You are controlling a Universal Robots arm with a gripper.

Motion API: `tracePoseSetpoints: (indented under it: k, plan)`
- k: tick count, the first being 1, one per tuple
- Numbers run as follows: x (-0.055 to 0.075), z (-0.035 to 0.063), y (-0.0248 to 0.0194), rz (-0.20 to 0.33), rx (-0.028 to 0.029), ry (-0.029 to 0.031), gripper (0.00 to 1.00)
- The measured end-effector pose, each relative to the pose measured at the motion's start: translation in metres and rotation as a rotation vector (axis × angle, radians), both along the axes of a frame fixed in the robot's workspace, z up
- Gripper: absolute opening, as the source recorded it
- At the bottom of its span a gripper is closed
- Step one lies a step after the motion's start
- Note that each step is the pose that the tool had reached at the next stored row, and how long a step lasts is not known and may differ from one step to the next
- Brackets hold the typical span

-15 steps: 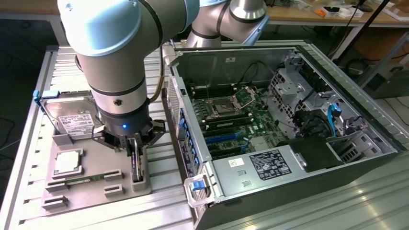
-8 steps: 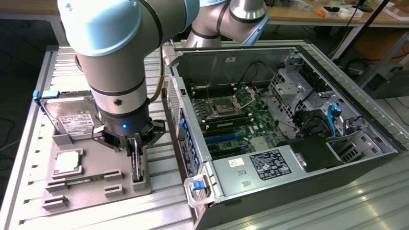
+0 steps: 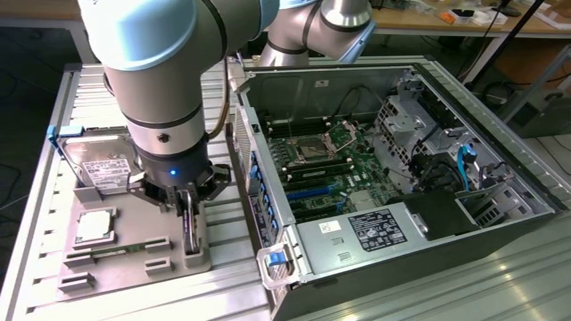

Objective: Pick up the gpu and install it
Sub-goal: 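Pick up the gpu and move the gpu toward the slot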

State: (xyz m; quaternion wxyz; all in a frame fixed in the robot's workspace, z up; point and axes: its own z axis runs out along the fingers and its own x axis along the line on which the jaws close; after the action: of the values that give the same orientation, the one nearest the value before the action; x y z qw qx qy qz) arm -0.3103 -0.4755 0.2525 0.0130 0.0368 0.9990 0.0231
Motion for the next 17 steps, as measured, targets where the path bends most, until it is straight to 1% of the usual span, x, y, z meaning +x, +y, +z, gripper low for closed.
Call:
tracePoseSetpoints:
  k: [8, 11, 17]
  plan:
    - [0.0, 0.0087, 0.0, 0.0, 0.0, 0.0, 0.27]
    - [0.0, 0.0138, 0.0, 0.0, 0.0, 0.0001, 0.27]
    - [0.0, 0.0208, 0.0, 0.0, 0.0, 0.0001, 0.27]
